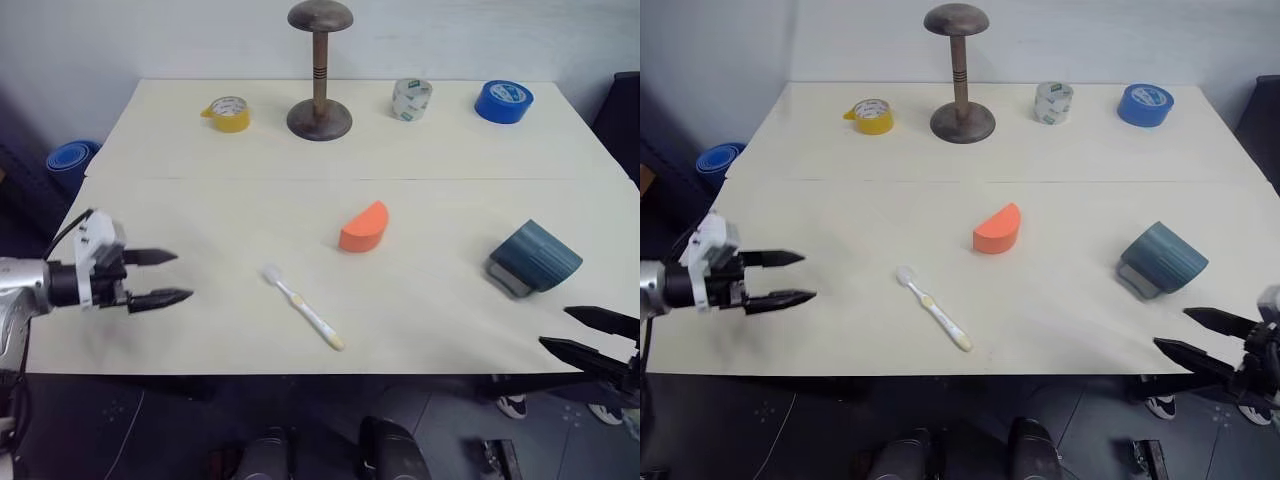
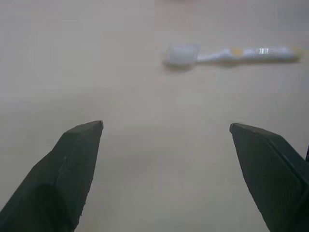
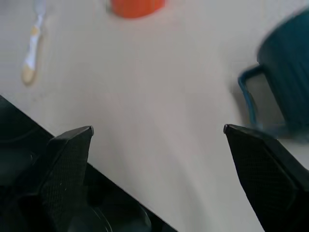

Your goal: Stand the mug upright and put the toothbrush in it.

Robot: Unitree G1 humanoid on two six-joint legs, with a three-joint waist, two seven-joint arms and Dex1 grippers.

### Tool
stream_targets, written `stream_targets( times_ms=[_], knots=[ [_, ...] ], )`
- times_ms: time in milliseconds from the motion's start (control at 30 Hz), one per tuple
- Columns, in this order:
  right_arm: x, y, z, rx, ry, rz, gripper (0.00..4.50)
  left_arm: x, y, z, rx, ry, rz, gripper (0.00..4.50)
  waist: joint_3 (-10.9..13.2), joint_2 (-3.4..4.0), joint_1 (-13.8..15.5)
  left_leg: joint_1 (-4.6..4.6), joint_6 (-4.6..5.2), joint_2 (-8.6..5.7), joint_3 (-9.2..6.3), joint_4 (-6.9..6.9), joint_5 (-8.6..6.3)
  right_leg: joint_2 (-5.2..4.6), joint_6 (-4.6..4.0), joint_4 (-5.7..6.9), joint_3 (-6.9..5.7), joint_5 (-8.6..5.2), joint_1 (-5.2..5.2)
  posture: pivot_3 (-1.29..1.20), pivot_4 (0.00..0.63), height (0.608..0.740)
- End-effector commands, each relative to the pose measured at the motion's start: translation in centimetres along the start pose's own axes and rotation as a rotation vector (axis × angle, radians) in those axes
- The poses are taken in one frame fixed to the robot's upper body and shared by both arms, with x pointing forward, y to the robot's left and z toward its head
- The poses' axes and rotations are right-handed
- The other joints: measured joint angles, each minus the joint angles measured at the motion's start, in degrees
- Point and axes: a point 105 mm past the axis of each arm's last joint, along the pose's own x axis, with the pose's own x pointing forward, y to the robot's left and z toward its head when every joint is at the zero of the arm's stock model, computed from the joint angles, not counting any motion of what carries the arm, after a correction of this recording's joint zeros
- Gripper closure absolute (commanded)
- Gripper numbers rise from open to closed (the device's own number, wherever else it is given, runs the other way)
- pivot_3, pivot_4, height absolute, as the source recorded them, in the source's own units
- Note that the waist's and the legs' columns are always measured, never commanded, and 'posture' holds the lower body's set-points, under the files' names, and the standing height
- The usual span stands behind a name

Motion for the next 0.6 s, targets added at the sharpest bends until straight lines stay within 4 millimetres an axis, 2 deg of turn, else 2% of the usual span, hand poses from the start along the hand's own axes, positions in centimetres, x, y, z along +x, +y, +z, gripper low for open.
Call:
stream_targets(
  times_ms=[33,167,300,333,467,600],
  knots=[
    [1.4,2.9,2.0,-0.027,-0.065,0.056,0.00,2.3,-1.3,3.2,0.029,-0.066,-0.102,0.04,0.0,-0.02,0.4,0.01,-0.02,0.00,0.01,0.01,-0.02,0.05,0.00,0.00,0.11,0.00,0.00,0.00,0.150,0.740],
    [3.5,6.2,3.0,-0.053,-0.096,0.144,0.00,7.3,-2.2,5.0,0.114,-0.064,-0.193,0.04,0.0,-0.06,1.0,-0.09,-0.01,-0.02,-0.03,0.28,-0.02,0.18,0.01,-0.02,0.32,0.00,0.00,0.00,0.150,0.740],
    [4.5,8.0,3.7,-0.046,-0.125,0.182,0.00,11.9,-1.8,5.1,0.166,-0.043,-0.188,0.04,0.0,-0.21,0.8,-0.16,0.02,-0.02,-0.01,0.39,-0.04,0.21,0.01,-0.05,0.38,0.00,0.00,0.00,0.150,0.740],
    [4.6,8.4,3.8,-0.044,-0.128,0.190,0.00,12.7,-1.5,5.0,0.167,-0.039,-0.176,0.04,0.0,-0.24,0.9,-0.17,0.02,-0.02,0.00,0.41,-0.04,0.22,0.01,-0.08,0.38,0.00,0.00,0.00,0.150,0.740],
    [5.0,9.1,4.3,-0.037,-0.160,0.182,0.00,18.3,0.0,4.8,0.157,-0.024,-0.112,0.04,0.1,-0.33,1.1,-0.27,0.10,-0.02,-0.02,0.63,-0.09,0.22,0.01,-0.06,0.38,0.01,0.01,0.00,0.150,0.740],
    [5.2,9.2,4.1,-0.034,-0.160,0.157,0.00,21.9,-0.5,4.9,0.169,-0.024,-0.131,0.04,0.1,-0.50,1.2,-0.32,0.22,-0.03,0.01,0.69,-0.15,0.22,0.05,-0.10,0.37,0.03,0.00,0.00,0.150,0.740]
  ],
)
